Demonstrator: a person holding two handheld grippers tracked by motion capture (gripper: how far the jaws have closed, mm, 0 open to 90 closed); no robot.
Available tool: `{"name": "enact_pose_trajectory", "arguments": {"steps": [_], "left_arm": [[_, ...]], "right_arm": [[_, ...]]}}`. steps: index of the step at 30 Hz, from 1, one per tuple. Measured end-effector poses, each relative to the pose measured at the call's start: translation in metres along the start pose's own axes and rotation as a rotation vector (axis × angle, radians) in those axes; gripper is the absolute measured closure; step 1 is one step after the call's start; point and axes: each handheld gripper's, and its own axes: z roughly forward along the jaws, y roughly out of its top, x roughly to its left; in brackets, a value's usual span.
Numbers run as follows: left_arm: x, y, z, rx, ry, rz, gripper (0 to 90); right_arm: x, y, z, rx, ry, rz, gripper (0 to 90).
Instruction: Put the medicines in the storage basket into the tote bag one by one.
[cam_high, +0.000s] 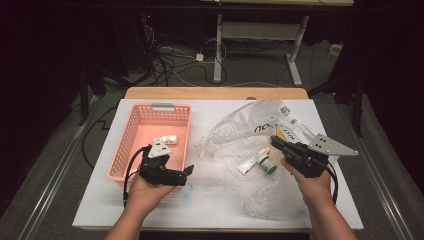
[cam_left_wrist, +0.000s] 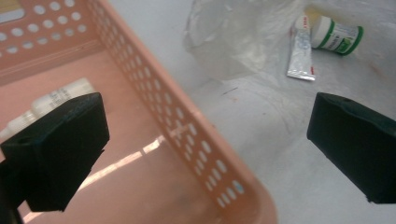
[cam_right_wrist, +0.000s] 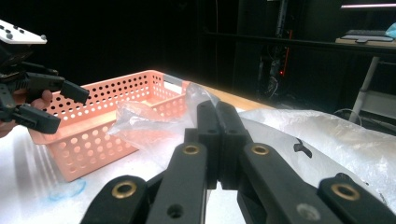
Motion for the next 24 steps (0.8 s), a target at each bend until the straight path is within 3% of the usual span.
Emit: {"name": "enact_pose_trajectory", "arguments": {"steps": [6,16,21,24], "left_arm": [[0.018,-0.004,-0.008,0.006,0.05,-0.023,0.0],[0.048,-0.013,-0.019,-0.005,0.089,-0.095,0.0],[0.056,-0.017,-0.021,-0.004,0.091,-0.114,0.0],[0.054,-0.016,-0.021,-0.008,0.088,-0.1,0.0]], "right_arm": [[-0.001,-0.001,0.0,0.002,-0.001,0.001,90.0],[-0.001,-0.002,0.001,0.01,-0.001,-0.002,90.0],[-0.001,-0.002,0.003,0.01,-0.002,-0.001,90.0],[-0.002,-0.002,0.003,0.009,-0.009,0.004,90.0]]}}
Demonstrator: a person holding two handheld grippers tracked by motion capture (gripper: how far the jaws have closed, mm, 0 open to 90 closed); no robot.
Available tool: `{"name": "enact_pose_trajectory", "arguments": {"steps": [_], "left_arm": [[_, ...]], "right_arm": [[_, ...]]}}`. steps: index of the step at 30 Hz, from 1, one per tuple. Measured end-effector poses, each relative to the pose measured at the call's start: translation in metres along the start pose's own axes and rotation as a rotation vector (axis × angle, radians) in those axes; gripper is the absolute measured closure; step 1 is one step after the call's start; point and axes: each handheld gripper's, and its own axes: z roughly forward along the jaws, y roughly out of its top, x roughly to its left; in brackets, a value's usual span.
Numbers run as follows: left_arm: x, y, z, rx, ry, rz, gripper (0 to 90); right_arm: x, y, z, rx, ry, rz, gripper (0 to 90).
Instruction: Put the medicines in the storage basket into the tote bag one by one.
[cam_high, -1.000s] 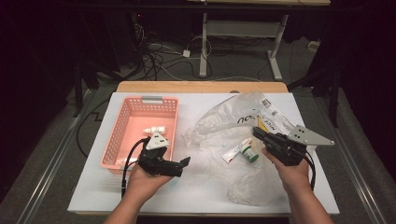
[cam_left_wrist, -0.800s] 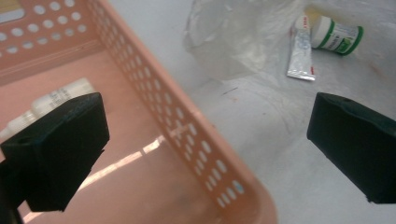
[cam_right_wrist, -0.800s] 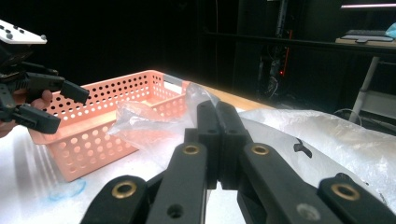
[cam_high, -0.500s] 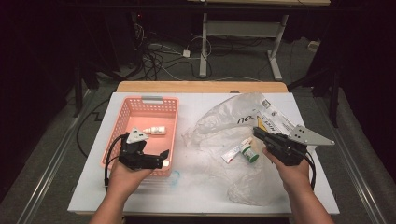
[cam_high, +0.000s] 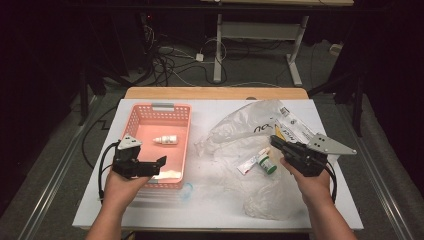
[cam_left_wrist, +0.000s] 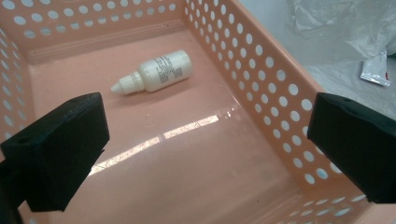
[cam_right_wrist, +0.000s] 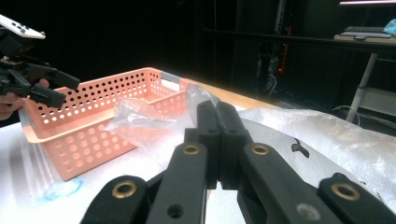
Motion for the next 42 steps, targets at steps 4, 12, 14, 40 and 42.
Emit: {"name": "enact_pose_trajectory", "arguments": {"steps": [4,12,14,40,42], "left_arm": [[-0.002,0.006,0.0,-0.024,-0.009,-0.003,0.0],[-0.007,0.025,0.01,-0.047,-0.014,-0.011,0.0],[-0.007,0.031,0.012,-0.048,-0.024,-0.017,0.0],[0.039,0.07,0.101,0.193,0.062,-0.191,0.0],[0.041,0.068,0.109,0.234,0.061,-0.202,0.0]], "right_arm": [[-0.001,0.0,0.0,0.002,-0.002,0.002,90.0],[-0.001,0.0,-0.001,-0.004,0.006,0.0,90.0],[-0.001,0.0,-0.001,-0.003,0.006,0.011,90.0],[-0.003,0.0,-0.003,-0.009,0.001,0.007,90.0],[-0.003,0.0,-0.003,-0.008,0.002,0.017,90.0]]}}
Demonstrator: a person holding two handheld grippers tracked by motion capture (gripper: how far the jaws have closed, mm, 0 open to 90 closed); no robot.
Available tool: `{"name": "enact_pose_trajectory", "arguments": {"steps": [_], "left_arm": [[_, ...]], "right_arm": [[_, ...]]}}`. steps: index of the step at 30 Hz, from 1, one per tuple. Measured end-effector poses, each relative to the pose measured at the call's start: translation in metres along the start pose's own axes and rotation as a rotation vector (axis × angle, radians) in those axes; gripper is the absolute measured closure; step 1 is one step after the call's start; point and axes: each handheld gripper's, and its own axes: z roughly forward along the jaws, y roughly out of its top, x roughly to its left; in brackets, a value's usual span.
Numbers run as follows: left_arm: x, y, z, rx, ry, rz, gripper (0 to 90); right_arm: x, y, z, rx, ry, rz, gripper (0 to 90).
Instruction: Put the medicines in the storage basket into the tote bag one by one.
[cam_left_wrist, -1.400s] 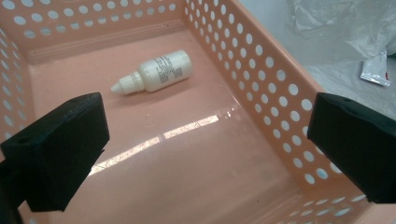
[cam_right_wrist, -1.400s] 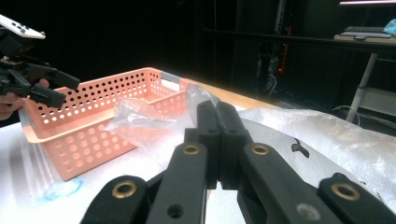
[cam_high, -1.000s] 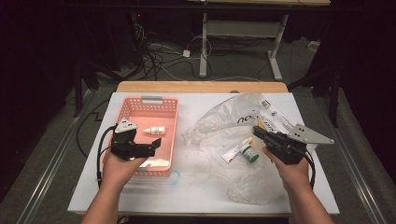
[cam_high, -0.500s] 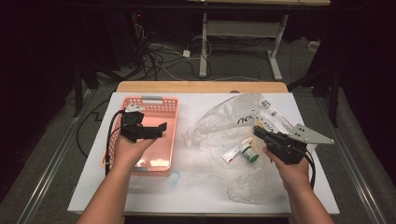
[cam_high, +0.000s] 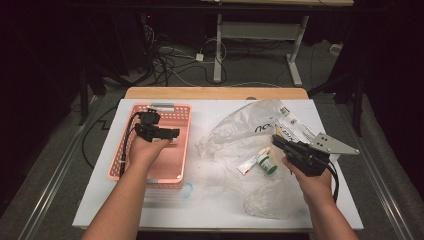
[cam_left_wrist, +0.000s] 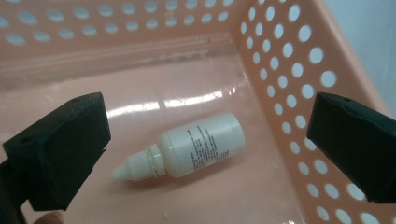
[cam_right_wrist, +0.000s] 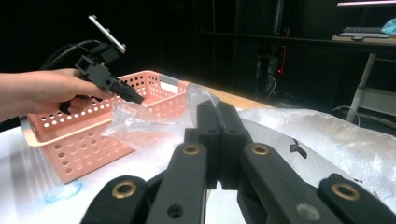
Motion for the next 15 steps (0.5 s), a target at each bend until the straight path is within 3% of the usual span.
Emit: {"name": "enact_pose_trajectory", "arguments": {"steps": [4,12,15], "left_arm": [[0.001,0.0,0.012,0.063,0.035,-0.007,0.0],[0.007,-0.002,0.022,0.139,0.074,-0.046,0.0],[0.006,-0.004,0.024,0.174,0.09,-0.031,0.0]], "right_arm": [[-0.001,-0.001,0.0,0.004,0.001,0.001,90.0],[-0.002,-0.001,0.0,0.0,0.001,0.007,90.0],[-0.002,-0.002,0.0,0.002,0.001,0.007,90.0]]}}
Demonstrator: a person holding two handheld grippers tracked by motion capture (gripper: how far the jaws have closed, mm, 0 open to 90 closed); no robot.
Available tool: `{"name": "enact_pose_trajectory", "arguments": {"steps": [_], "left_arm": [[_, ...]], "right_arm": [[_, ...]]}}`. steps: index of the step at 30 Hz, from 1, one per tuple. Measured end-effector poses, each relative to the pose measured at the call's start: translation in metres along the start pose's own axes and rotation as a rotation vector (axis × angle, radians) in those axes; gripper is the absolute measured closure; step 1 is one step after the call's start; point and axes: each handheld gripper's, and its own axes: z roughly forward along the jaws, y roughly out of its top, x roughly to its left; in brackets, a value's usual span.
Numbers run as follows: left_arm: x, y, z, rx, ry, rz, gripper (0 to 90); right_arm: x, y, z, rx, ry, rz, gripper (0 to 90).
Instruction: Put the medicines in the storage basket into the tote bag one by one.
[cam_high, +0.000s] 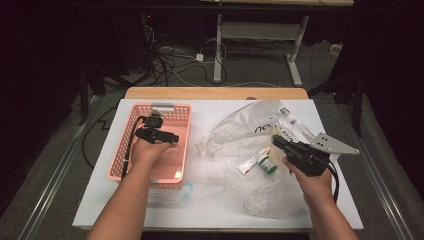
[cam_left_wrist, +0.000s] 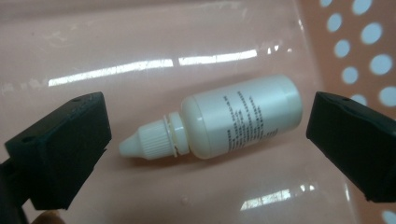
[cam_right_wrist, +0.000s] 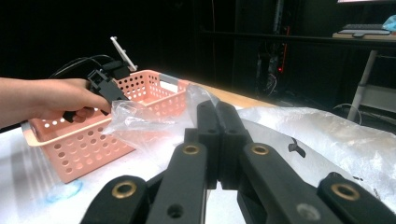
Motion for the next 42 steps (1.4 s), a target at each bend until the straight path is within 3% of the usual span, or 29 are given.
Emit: {"name": "enact_pose_trajectory", "arguments": {"steps": [8,17,18,19,23,25,27,29,32,35,38,40,42], "left_arm": [[0.0,0.0,0.003,0.023,-0.01,-0.014,5.6],[-0.004,-0.002,0.008,0.048,0.011,0.016,7.5],[-0.006,-0.003,0.007,0.033,0.039,0.042,13.9],[-0.006,-0.003,0.006,0.027,0.031,0.047,21.3],[-0.008,-0.004,0.005,0.014,0.022,0.06,30.0],[-0.006,-0.004,0.005,0.015,0.008,0.051,29.7],[-0.005,-0.003,0.004,0.021,-0.013,0.03,24.0],[-0.004,-0.003,0.001,0.009,-0.011,0.035,18.6],[-0.004,-0.001,-0.006,-0.037,0.004,0.055,17.6],[0.001,0.002,-0.012,-0.1,-0.018,0.041,16.4],[-0.001,0.007,-0.01,-0.103,-0.006,0.085,14.8],[-0.003,0.01,-0.006,-0.098,-0.028,0.114,15.7],[-0.007,0.014,-0.001,-0.076,-0.025,0.151,17.9]], "right_arm": [[0.001,0.0,0.0,0.002,0.0,-0.008,90.0],[0.002,0.001,0.0,0.005,-0.004,-0.014,90.0],[0.002,0.001,0.0,0.004,-0.004,-0.012,90.0],[0.002,0.001,0.0,0.005,-0.004,-0.013,90.0],[0.002,0.0,0.0,0.002,-0.003,-0.007,90.0],[0.002,0.0,0.0,0.003,-0.001,-0.005,90.0],[0.001,0.0,0.0,0.002,0.0,-0.004,90.0],[0.001,-0.001,0.0,0.004,-0.001,-0.006,90.0],[0.002,-0.001,0.001,0.007,0.002,-0.004,90.0],[0.002,0.0,0.001,0.006,0.0,-0.002,90.0],[0.001,0.0,0.001,0.004,0.0,-0.006,90.0],[0.001,0.0,0.001,0.008,-0.001,-0.005,90.0],[0.001,-0.001,0.002,0.01,0.0,-0.004,90.0]]}}
